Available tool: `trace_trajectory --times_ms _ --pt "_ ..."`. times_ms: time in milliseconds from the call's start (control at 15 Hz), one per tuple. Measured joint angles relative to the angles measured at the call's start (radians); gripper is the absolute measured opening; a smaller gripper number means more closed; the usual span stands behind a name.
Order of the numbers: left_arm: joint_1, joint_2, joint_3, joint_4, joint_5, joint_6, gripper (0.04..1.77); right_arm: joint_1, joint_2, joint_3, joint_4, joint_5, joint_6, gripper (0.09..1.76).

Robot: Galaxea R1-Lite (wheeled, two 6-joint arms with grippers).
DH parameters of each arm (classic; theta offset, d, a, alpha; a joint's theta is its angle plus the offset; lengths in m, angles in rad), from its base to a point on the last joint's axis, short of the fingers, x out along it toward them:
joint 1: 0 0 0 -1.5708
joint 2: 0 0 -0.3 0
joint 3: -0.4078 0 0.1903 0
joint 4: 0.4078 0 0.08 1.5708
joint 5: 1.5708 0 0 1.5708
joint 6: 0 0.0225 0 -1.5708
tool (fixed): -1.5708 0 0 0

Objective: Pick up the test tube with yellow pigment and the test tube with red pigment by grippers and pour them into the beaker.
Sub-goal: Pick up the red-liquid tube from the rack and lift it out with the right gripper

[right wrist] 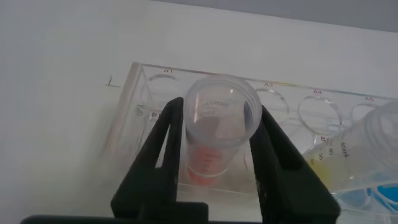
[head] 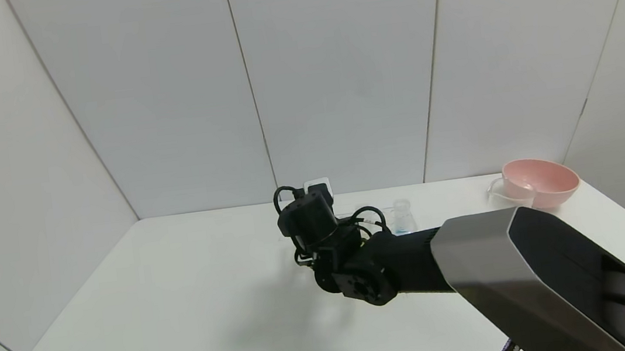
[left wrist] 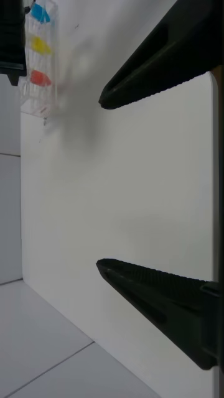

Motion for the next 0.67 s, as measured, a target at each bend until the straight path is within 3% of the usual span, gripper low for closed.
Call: trace_trajectory --times_ms 67,667 --pt "0.0 0.0 0.0 0.0 0.0 0.0 1.72 0.001 -0.005 0.007 -0.001 0.0 0.0 0.52" --pt "0.0 0.0 0.0 0.0 0.0 0.0 1.72 0.001 -0.018 0.021 0.0 0.001 0.0 0.53"
